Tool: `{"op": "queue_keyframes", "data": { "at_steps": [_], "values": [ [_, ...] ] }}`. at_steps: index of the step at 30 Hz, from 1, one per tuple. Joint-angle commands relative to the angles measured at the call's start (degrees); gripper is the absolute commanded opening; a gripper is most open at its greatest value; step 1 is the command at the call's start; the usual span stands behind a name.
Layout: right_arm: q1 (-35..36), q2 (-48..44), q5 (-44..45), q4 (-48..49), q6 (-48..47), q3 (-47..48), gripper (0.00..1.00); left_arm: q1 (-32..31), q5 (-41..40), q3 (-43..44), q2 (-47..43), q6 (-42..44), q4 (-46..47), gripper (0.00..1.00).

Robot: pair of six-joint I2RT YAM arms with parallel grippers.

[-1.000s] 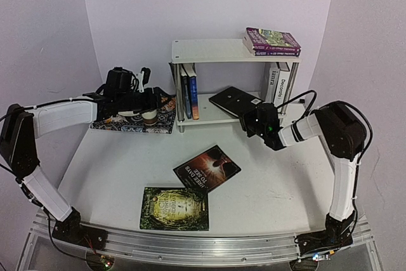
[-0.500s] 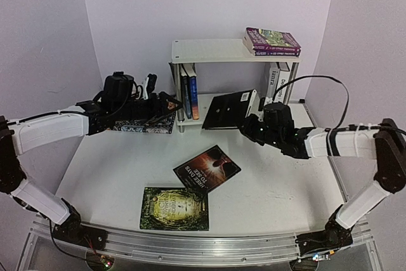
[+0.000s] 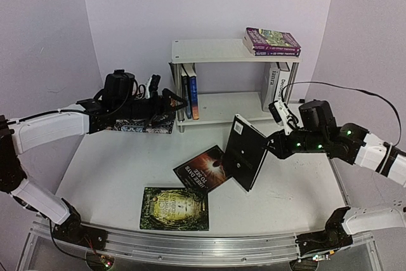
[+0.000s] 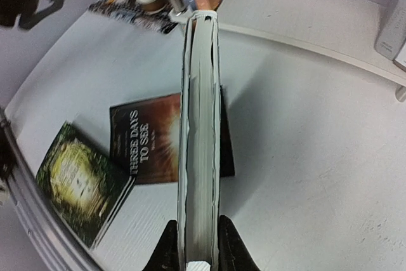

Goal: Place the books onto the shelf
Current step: Pass from the right arm to the left

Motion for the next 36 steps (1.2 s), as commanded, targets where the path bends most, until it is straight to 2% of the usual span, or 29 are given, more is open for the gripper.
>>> {"op": "queue_keyframes", "data": {
  "at_steps": [1,5,8,12,16,20,25,28,31,33,36],
  "values": [
    [0.0,-1.9,-13.6,-4.6,-10.4,9.5,0.00,-2.0,10.1,6.9,3.6,8.0,2.8,0.90],
    [0.0,0.5,-22.1,-8.4,-10.0,15.9,0.00,-3.5,10.4,4.5,2.9,24.1,3.7,0.90],
    [0.0,1.4,-28.5,-8.4,-8.6,19.0,0.00,-3.9,11.1,0.1,0.7,30.9,8.0,0.90],
    [0.0,2.6,-36.6,-8.4,-8.0,23.2,0.00,-4.2,16.1,-6.4,-2.9,35.5,16.8,0.91],
    [0.0,3.7,-41.8,-8.2,-7.8,27.1,0.00,-4.2,22.4,-8.6,-5.3,37.7,18.3,0.91],
    [0.0,3.8,-43.8,-5.0,-6.7,27.9,0.00,-4.5,29.2,-9.7,-6.0,38.7,18.6,0.89],
    [0.0,4.3,-43.5,-2.0,-5.7,27.9,0.00,-6.2,34.0,-11.5,-6.7,42.6,18.8,0.84],
    [0.0,5.1,-43.4,-1.7,-5.5,28.2,0.00,-7.2,35.7,-12.5,-7.7,45.0,18.8,0.86],
    [0.0,5.2,-42.8,-0.5,-4.9,27.8,0.00,-7.5,35.7,-13.2,-8.1,45.6,18.7,0.81],
    [0.0,4.4,-40.5,1.7,-4.3,25.9,0.00,-7.5,36.4,-13.5,-7.6,45.1,18.8,0.79],
    [0.0,1.9,-37.6,10.0,-1.9,21.1,0.00,-7.5,37.8,-15.3,-7.3,45.0,18.8,0.78]
  ]
}}
